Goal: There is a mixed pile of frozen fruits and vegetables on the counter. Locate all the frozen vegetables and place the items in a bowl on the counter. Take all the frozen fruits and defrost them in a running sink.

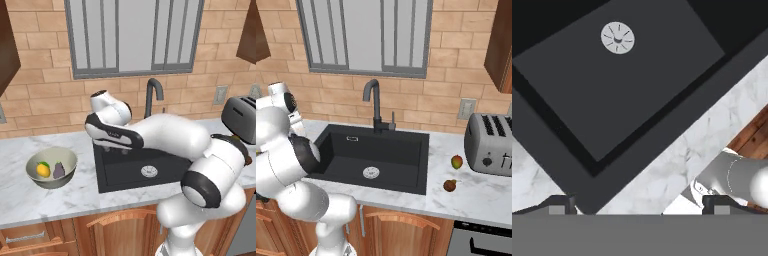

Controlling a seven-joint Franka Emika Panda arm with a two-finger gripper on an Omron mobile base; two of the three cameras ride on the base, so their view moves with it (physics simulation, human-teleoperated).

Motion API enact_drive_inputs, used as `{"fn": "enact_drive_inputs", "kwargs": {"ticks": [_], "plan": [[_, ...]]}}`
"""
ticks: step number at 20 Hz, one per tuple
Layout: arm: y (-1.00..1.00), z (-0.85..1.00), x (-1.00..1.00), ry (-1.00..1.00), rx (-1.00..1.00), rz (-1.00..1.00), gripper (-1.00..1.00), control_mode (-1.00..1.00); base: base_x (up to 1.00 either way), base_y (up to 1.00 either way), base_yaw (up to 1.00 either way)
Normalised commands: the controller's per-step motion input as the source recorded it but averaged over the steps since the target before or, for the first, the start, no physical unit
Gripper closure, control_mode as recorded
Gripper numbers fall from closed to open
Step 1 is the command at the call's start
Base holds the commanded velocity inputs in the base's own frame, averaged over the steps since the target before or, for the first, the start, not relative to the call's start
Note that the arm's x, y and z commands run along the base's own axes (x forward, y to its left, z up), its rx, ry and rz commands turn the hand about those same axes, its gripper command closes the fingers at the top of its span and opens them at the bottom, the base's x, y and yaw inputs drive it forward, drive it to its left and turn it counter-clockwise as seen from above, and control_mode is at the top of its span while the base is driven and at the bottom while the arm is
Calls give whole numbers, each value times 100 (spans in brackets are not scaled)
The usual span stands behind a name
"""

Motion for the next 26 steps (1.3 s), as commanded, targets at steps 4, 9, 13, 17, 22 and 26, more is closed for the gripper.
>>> {"fn": "enact_drive_inputs", "kwargs": {"ticks": [4,9,13,17,22,26], "plan": [[-49,0,14,1,0,27,-100,-100,0,0,0],[-10,0,3,5,0,42,-100,-100,0,0,0],[-12,0,-4,5,2,35,-100,-100,0,0,0],[-35,-3,6,4,1,26,-100,-100,0,0,0],[-39,-2,6,2,2,17,-100,-100,0,0,0],[-52,0,0,2,0,0,-100,-100,0,0,0]]}}
